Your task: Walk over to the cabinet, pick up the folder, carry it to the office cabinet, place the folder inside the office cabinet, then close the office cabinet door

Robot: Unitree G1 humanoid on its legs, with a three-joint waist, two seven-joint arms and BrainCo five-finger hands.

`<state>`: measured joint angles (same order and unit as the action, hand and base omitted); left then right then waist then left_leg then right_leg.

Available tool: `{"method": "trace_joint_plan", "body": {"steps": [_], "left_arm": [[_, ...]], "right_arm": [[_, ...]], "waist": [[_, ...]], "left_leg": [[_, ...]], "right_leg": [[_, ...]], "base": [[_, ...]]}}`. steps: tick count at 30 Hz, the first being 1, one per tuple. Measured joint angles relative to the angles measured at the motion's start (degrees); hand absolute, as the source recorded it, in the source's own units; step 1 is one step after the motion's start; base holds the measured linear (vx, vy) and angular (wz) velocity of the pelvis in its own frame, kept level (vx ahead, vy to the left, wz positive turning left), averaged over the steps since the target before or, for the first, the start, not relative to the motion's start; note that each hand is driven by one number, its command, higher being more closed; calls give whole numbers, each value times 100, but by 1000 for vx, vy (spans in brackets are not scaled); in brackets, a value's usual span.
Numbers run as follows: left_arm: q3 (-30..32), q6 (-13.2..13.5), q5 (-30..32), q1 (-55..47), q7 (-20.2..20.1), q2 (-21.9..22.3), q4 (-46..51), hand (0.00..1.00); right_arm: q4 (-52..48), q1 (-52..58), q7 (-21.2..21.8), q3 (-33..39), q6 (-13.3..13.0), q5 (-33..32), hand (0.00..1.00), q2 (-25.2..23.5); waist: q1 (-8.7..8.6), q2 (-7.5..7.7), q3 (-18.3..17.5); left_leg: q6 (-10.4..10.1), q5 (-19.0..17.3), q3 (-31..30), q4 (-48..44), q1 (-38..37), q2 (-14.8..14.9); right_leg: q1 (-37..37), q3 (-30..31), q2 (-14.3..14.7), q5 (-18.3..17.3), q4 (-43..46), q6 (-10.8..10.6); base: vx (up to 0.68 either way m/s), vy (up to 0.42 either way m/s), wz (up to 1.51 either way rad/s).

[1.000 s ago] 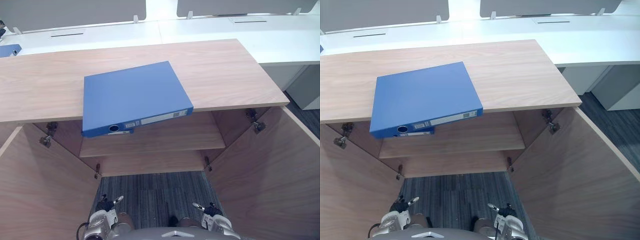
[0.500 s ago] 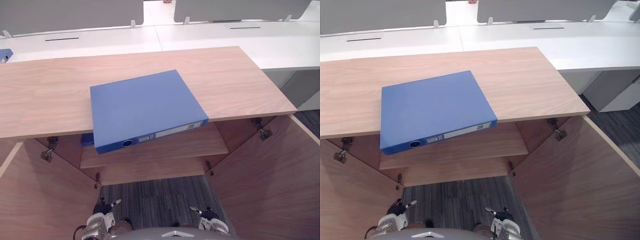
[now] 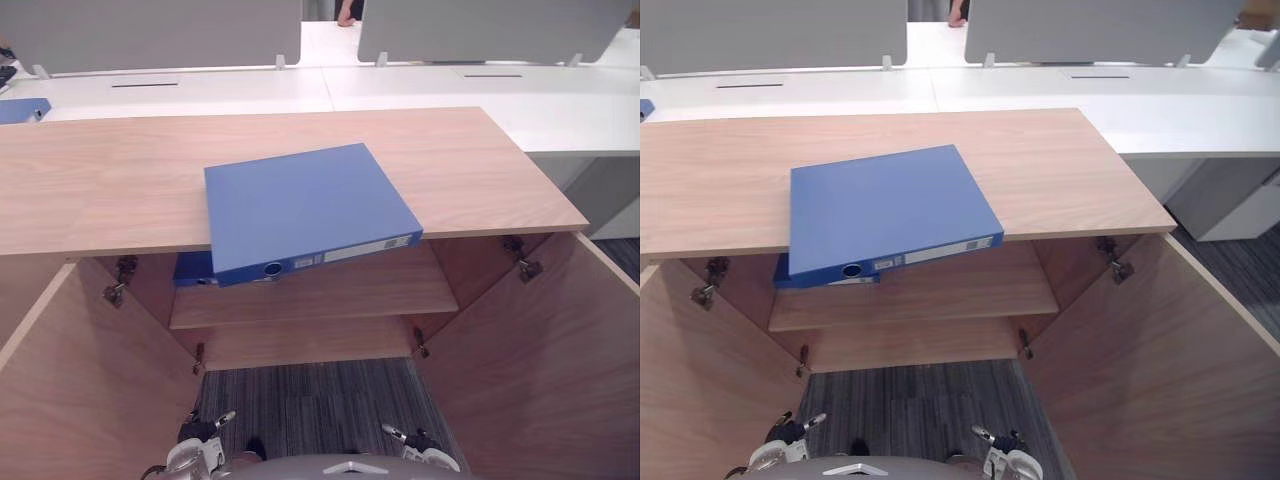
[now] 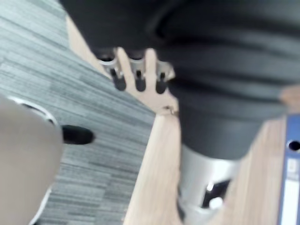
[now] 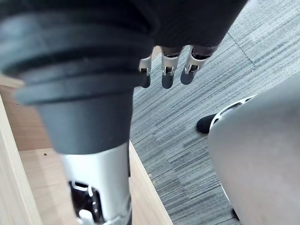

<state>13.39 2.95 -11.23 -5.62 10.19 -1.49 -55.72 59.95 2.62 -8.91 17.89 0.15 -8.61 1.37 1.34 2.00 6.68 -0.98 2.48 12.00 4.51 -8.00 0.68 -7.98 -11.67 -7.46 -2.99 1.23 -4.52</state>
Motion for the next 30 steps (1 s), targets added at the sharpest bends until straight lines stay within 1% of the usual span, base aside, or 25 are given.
{"method": "trace_joint_plan", "body": {"steps": [2,4,6,10,13,17,20,23,27,30], "left_arm": [[3,32,-114,-210,117,3,507,0],[-2,113,-161,-430,230,-2,1277,0],[-13,178,-140,-583,237,-12,1844,0],[-199,260,-60,-926,225,-32,3075,0],[-339,327,273,-1075,209,-41,3911,0],[-528,455,509,-1113,186,-153,4804,0],[-636,625,739,-1122,177,-282,5432,0],[-680,697,938,-1135,189,-341,5790,0],[-736,721,1270,-1171,233,-464,6157,0],[-799,746,1566,-1232,355,-479,6433,0]], "right_arm": [[-38,5,-8,-142,-7,0,0,6],[-68,5,-22,-214,-42,2,0,2],[-94,11,-35,-255,-45,3,0,-2],[-341,134,-33,-457,-51,5,0,-6],[-435,181,-29,-568,-50,5,0,-10],[-535,242,6,-597,-52,5,0,-17],[-535,246,13,-599,-52,7,0,4],[-534,240,13,-599,-52,10,0,16],[-504,232,11,-599,-52,34,0,21],[-498,234,10,-600,-52,207,0,21]], "waist": [[18,0,-1],[27,-5,5],[31,-16,6],[40,-24,6],[50,-37,1],[56,-53,-11],[69,-91,-32],[74,-117,-46],[73,-120,-50],[77,-127,-61]], "left_leg": [[8,5,-52,19,-8,-34],[28,20,-110,38,12,-64],[-2,-2,-122,40,13,-78],[10,-21,-135,40,13,-94],[23,-31,-161,40,2,-105],[36,-24,-246,37,-16,-110],[18,-37,-267,37,-64,-101],[10,-43,-268,37,-72,-85],[10,-43,-276,38,-103,-68],[10,-41,-289,39,-118,-68]], "right_leg": [[-18,-1,-22,-1,4,-2],[-20,2,-39,-4,6,-5],[-25,11,-49,-10,8,-15],[-40,8,-68,-50,9,-72],[-73,-18,-80,-53,8,-67],[-157,-118,-79,-80,6,-67],[-218,-149,-65,-81,0,-68],[-225,-143,-46,-86,-11,-59],[-256,-144,-26,-93,-9,-45],[-271,-147,-27,-119,-4,3]], "base": [[-55,36,9],[-51,28,11],[-28,30,5],[2,11,2],[42,12,4],[58,-9,11],[50,-19,6],[0,0,0],[0,0,0],[-22,-3,1]]}}
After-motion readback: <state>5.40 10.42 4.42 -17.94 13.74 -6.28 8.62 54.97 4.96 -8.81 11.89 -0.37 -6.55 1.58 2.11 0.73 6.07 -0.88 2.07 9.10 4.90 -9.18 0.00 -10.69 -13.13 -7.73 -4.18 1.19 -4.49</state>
